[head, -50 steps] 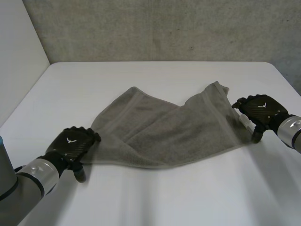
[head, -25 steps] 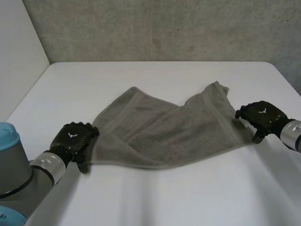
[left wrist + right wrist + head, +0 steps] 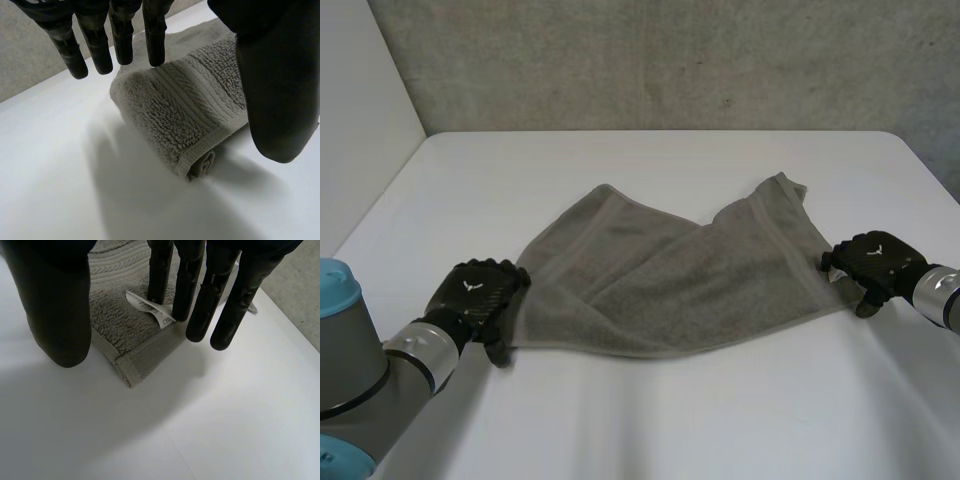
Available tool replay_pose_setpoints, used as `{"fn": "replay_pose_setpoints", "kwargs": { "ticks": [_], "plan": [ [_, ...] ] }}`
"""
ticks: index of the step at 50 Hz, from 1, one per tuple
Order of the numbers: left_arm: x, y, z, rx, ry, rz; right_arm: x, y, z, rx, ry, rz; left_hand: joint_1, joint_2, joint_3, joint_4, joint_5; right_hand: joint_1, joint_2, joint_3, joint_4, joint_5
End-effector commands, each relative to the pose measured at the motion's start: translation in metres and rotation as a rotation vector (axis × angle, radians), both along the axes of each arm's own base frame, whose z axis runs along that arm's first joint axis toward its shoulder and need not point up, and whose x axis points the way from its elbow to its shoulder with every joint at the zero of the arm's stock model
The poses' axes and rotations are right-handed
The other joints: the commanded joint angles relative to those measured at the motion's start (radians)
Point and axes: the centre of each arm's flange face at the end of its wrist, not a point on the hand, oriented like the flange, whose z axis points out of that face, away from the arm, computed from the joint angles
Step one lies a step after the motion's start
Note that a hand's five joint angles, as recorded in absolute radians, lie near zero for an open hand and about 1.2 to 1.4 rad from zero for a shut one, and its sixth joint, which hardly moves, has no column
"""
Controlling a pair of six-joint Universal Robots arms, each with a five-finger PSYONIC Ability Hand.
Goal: Fold the towel.
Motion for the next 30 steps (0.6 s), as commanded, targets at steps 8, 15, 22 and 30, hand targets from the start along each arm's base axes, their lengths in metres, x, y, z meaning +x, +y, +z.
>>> {"fn": "replay_pose_setpoints", "kwargs": {
  "ticks": [8, 15, 22, 30],
  "plan": [
    [0.0, 0.0, 0.0, -0.003, 0.001, -0.001, -0.003, -0.001, -0.003, 0.008, -0.007, -0.009, -0.061, -0.059, -0.062, -0.071, -0.03, 0.208, 0.213, 0.209, 0.208, 0.256],
    [0.0, -0.001, 0.001, -0.009, 0.001, 0.001, -0.003, -0.002, -0.003, 0.009, -0.012, -0.014, -0.061, -0.059, -0.062, -0.071, -0.03, 0.223, 0.228, 0.224, 0.223, 0.271],
    [0.0, -0.001, 0.001, -0.013, 0.002, 0.001, -0.003, -0.002, 0.004, 0.005, -0.015, -0.026, -0.061, -0.059, -0.062, -0.071, -0.03, 0.173, 0.178, 0.174, 0.173, 0.221],
    [0.001, -0.002, 0.002, -0.016, 0.003, 0.005, -0.002, -0.001, 0.015, -0.006, -0.033, -0.031, -0.061, -0.059, -0.062, -0.071, -0.03, 0.162, 0.166, 0.162, 0.161, 0.209]
  ]
}}
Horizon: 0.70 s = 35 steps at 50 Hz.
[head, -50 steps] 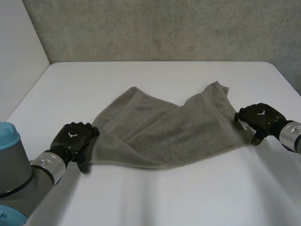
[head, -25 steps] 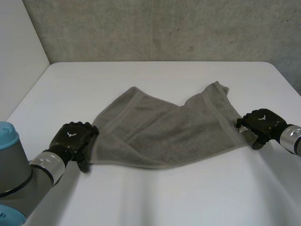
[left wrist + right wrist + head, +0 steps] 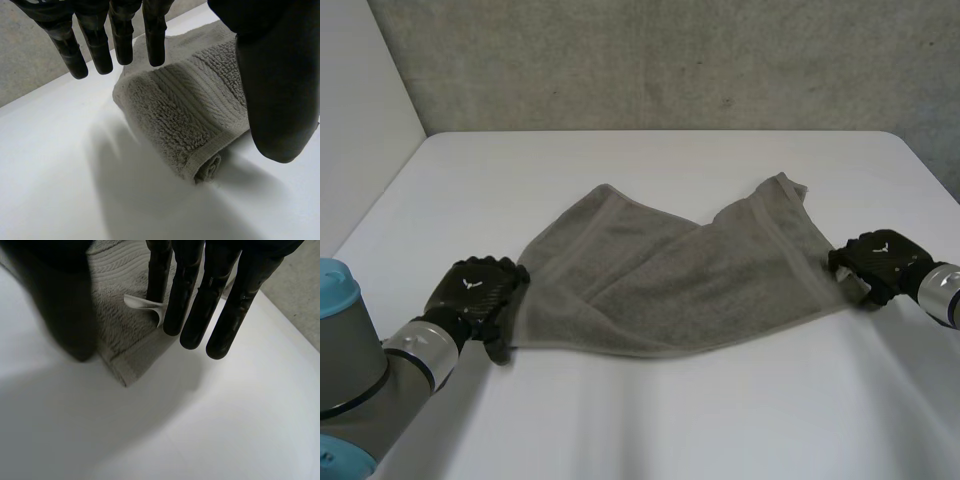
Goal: Fold the towel.
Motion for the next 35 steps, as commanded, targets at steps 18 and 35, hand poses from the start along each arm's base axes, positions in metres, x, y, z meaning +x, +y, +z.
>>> {"fn": "replay_pose_setpoints", "kwargs": {
  "ticks": [18, 35],
  "plan": [
    [0.002, 0.0, 0.001, -0.004, 0.002, 0.004, 0.002, 0.007, 0.017, 0.007, -0.004, 0.025, -0.061, -0.058, -0.061, -0.071, -0.03, -0.073, -0.124, -0.124, -0.122, -0.071],
    [0.003, -0.001, 0.001, -0.006, 0.002, 0.009, 0.003, 0.004, 0.006, 0.008, 0.016, 0.04, -0.061, -0.058, -0.061, -0.071, -0.03, -0.079, -0.13, -0.13, -0.128, -0.077]
  ]
}}
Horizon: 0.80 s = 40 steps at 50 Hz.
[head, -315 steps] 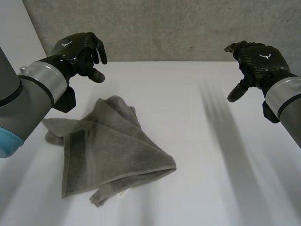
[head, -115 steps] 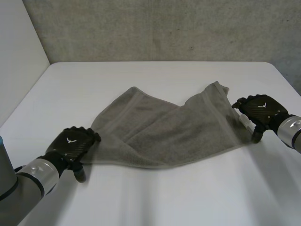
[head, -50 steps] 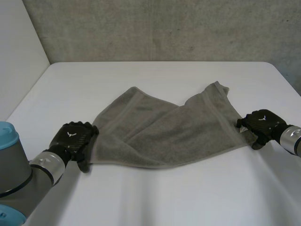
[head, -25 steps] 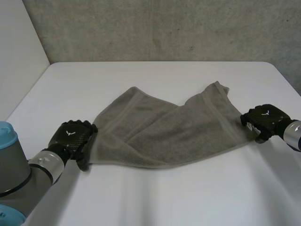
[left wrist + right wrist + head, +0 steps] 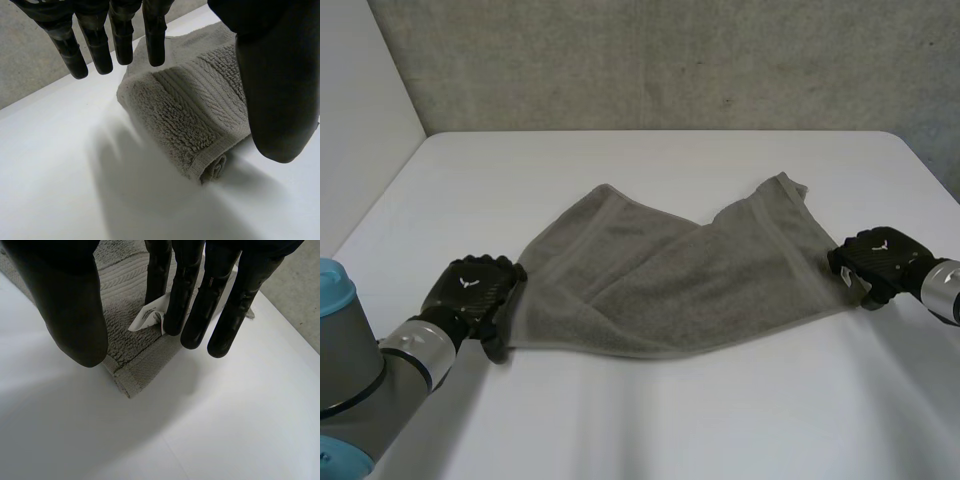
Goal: Fold the towel.
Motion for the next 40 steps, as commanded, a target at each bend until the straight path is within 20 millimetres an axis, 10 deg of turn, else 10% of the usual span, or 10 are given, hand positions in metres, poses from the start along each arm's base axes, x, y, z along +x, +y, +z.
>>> {"fn": "replay_pose_setpoints", "kwargs": {
  "ticks": [1, 20, 25, 40],
  "plan": [
    [0.0, 0.0, 0.0, 0.0, 0.0, 0.001, 0.0, -0.001, -0.002, -0.004, 0.007, 0.003, -0.061, -0.058, -0.062, -0.071, -0.03, -0.005, -0.03, -0.014, -0.027, -0.007],
    [0.0, 0.0, 0.0, 0.0, 0.0, 0.001, 0.0, -0.001, -0.015, 0.009, 0.039, 0.019, -0.061, -0.058, -0.062, -0.071, -0.03, 0.071, 0.046, 0.062, 0.05, 0.07],
    [0.0, -0.001, 0.0, -0.005, 0.001, 0.001, 0.001, -0.003, -0.014, 0.003, 0.036, 0.023, -0.061, -0.058, -0.062, -0.071, -0.03, 0.628, 0.603, 0.619, 0.606, 0.626],
    [0.0, -0.001, 0.002, -0.015, 0.003, 0.003, 0.009, -0.003, 0.038, -0.052, -0.117, 0.021, -0.061, -0.058, -0.062, -0.071, -0.03, 0.628, 0.603, 0.619, 0.606, 0.626]
  ]
}}
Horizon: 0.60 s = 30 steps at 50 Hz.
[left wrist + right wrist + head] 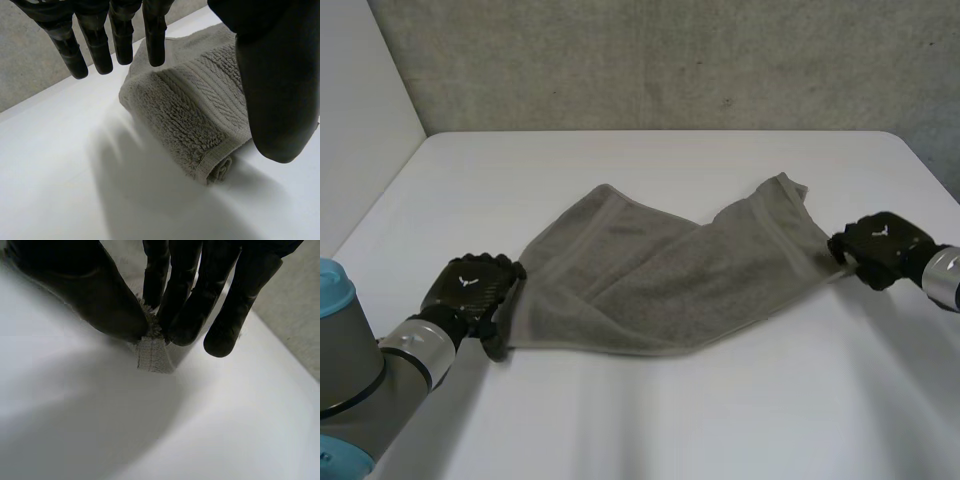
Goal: Fold the towel.
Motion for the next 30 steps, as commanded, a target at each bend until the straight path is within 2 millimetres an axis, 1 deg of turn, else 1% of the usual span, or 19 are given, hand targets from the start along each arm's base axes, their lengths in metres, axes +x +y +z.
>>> {"fn": "replay_pose_setpoints", "kwargs": {
  "ticks": [1, 9, 13, 15, 17, 18, 19, 20, 22, 23, 25, 28, 30],
  "plan": [
    [0.0, 0.0, 0.002, -0.007, 0.003, 0.001, 0.003, 0.002, 0.02, -0.015, -0.073, 0.009, -0.061, -0.057, -0.061, -0.071, -0.03, 0.363, 0.101, 0.085, 0.067, 0.064],
    [0.0, 0.0, 0.003, -0.011, 0.004, 0.001, 0.004, 0.005, 0.027, -0.013, -0.088, -0.008, -0.061, -0.057, -0.061, -0.071, -0.03, 0.363, 0.101, 0.085, 0.067, 0.064],
    [0.0, -0.002, 0.005, -0.019, 0.006, 0.001, 0.008, 0.006, 0.025, 0.018, -0.128, -0.016, -0.058, -0.054, -0.059, -0.068, -0.027, 0.363, 0.101, 0.085, 0.067, 0.064],
    [0.0, -0.004, 0.006, -0.026, 0.007, 0.003, 0.01, 0.007, 0.022, 0.041, -0.152, -0.022, -0.052, -0.049, -0.053, -0.062, -0.021, 0.363, 0.101, 0.085, 0.067, 0.064],
    [0.0, -0.005, 0.007, -0.029, 0.008, 0.004, 0.012, 0.006, 0.01, 0.081, -0.176, -0.031, -0.049, -0.046, -0.05, -0.059, -0.018, 0.363, 0.101, 0.085, 0.067, 0.064],
    [0.0, -0.006, 0.008, -0.035, 0.009, 0.004, 0.012, 0.006, 0.01, 0.081, -0.176, -0.031, -0.049, -0.046, -0.05, -0.059, -0.018, 0.363, 0.101, 0.085, 0.067, 0.064],
    [0.0, -0.006, 0.008, -0.035, 0.009, 0.004, 0.013, 0.006, 0.003, 0.097, -0.179, -0.034, -0.049, -0.046, -0.05, -0.059, -0.018, 0.363, 0.101, 0.085, 0.067, 0.064],
    [0.0, -0.008, 0.008, -0.04, 0.01, 0.007, 0.013, 0.006, 0.003, 0.097, -0.179, -0.034, -0.052, -0.049, -0.053, -0.062, -0.021, 0.363, 0.101, 0.085, 0.067, 0.064],
    [0.0, -0.008, 0.008, -0.04, 0.01, 0.007, 0.015, 0.002, -0.007, 0.1, -0.165, -0.056, -0.052, -0.049, -0.053, -0.062, -0.021, 0.363, 0.101, 0.085, 0.067, 0.064],
    [0.0, -0.008, 0.008, -0.038, 0.009, 0.007, 0.015, 0.002, -0.007, 0.1, -0.165, -0.056, -0.052, -0.049, -0.053, -0.062, -0.021, 0.363, 0.101, 0.085, 0.067, 0.064],
    [0.001, -0.008, 0.007, -0.037, 0.009, 0.009, 0.012, -0.004, -0.012, 0.077, -0.137, -0.112, -0.052, -0.049, -0.053, -0.062, -0.021, 0.363, 0.101, 0.085, 0.067, 0.064],
    [0.001, -0.007, 0.007, -0.037, 0.01, 0.007, 0.012, -0.007, -0.013, 0.063, -0.126, -0.131, -0.052, -0.049, -0.053, -0.062, -0.021, 0.363, 0.101, 0.085, 0.067, 0.064],
    [0.001, -0.007, 0.007, -0.035, 0.009, 0.01, 0.015, -0.008, -0.014, 0.055, -0.114, -0.142, -0.052, -0.049, -0.053, -0.062, -0.021, 0.363, 0.101, 0.085, 0.067, 0.064]
  ]
}}
